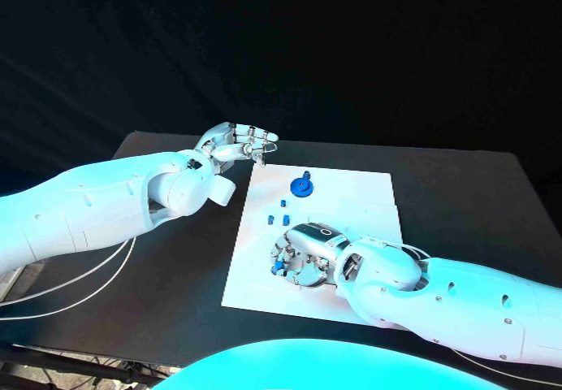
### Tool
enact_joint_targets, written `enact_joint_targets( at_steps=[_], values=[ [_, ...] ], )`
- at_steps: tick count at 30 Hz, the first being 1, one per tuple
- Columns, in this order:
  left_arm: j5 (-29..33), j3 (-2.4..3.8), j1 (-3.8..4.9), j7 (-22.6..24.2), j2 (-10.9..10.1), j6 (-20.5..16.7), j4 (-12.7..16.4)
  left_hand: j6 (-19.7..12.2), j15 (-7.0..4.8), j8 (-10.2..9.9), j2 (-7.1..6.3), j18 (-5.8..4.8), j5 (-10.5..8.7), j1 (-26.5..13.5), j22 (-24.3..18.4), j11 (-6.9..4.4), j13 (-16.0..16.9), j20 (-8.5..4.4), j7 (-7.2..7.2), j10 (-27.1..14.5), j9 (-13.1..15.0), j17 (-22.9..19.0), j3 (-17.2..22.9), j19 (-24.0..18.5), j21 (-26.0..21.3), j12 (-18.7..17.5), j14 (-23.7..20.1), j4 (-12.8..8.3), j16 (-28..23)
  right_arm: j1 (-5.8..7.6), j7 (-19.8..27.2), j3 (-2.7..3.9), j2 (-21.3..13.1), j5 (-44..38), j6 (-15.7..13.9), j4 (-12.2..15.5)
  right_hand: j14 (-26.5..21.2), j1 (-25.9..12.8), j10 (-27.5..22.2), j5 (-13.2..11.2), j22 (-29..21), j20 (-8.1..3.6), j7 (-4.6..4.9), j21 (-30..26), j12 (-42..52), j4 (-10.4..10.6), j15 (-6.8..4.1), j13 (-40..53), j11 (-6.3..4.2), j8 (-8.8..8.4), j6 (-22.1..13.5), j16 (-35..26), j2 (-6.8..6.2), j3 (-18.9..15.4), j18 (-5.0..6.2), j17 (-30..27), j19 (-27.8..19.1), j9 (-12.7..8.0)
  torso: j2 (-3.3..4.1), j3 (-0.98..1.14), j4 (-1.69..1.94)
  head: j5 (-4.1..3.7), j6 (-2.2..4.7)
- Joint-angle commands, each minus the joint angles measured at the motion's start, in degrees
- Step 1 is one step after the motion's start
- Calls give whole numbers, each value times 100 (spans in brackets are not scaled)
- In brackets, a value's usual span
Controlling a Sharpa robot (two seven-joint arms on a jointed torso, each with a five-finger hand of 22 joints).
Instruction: Assemble the parts on the task board
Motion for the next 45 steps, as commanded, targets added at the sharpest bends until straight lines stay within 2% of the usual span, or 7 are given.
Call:
enact_joint_targets(
  at_steps=[1, 11, 26, 31, 39, 41, 45],
  values=[
    [-10, 4, 6, 26, 3, 85, 16, -31, -2, -7, 29, 78, 14, 6, 6, 2, 4, 29, 9, -25, -5, -5, 2, -30, 27, 19, -37, -36, -39, -10, -130, -6, 11, -115, 167, -10, 273, -17, -53, 29, 1037, 32, -4, -32, -8, 2, 15, 21, -12, -82, -125, 3, -106, -58, -66, -6, 193, -33, 1, 0, 0, -9, 0],
    [-11, 4, 7, 25, -3, 88, 18, -31, -2, -7, 29, 78, 14, 6, 6, 2, 4, 29, 9, -25, -5, -5, 2, -30, 27, 19, -37, -36, -39, -11, -134, -10, -26, -152, -96, 6, 273, -29, -96, 36, 1037, 18, 0, -46, -21, -20, -13, 58, -48, -220, -350, 5, -146, -113, -61, -3, 194, -89, 0, 5, -4, -20, 11],
    [-11, 3, 6, 12, -17, 119, 10, -33, -1, -8, 29, 78, 14, 2, 14, 3, 1, 31, 10, -34, -9, -9, 2, -43, 34, 29, -41, -43, -41, 113, 468, 52, -608, 607, -1326, 496, 286, 20, -128, 48, 1074, -8, -53, 70, 97, -71, -46, 172, -90, -452, -714, 31, -151, -438, -82, 45, 232, -199, -5, 5, -13, -202, 125],
    [-9, -11, 5, 15, -25, 121, 6, -35, 0, -9, 27, 77, 13, -4, 16, 4, 0, 32, 10, -38, -10, -11, -1, -47, 34, 30, -44, -42, -43, 429, 658, 78, -1172, 2145, -1168, 713, 256, 222, -17, 86, 1018, 25, 117, -190, 390, -177, 35, 377, 25, -193, -190, -24, -17, -375, -51, -68, 172, -128, -23, 3, -22, -347, 199],
    [-4, -47, 4, 22, -48, 106, 7, -37, 1, -9, 31, 77, 14, -7, 16, 5, 0, 32, 11, -40, -11, -11, 1, -49, 35, 32, -45, -40, -44, 741, 119, 77, -2160, 2984, -350, 963, 308, -144, -11, 274, 1125, -45, -49, 224, 2373, -17, -70, 2087, -136, 284, -218, 75, -61, -980, -110, 95, 271, 42, -56, 5, -67, -439, 253],
    [-3, -57, 3, 23, -55, 103, 13, -37, 1, -9, 31, 77, 14, -7, 16, 5, 0, 32, 11, -40, -11, -11, 1, -49, 35, 32, -45, -40, -44, 764, -57, 67, -2376, 2970, -212, 1023, 395, -225, 457, 355, 1206, -36, -185, 585, 6363, 276, -60, 6020, -148, 798, -424, 282, 81, -1412, -178, 519, 348, 265, -60, 9, -80, -486, 249],
    [0, -71, 2, 26, -63, 100, 26, -37, 1, -9, 31, 77, 14, -7, 16, 5, 0, 32, 11, -40, -11, -11, 1, -49, 35, 32, -45, -40, -44, 782, -400, 37, -2766, 2778, -53, 1139, 446, -229, 897, 355, 1278, -37, -64, 921, 7548, 648, -55, 7340, -118, 1232, -613, 417, 146, -1894, -223, 861, 404, 390, -62, 17, -86, -662, 228]
  ],
)
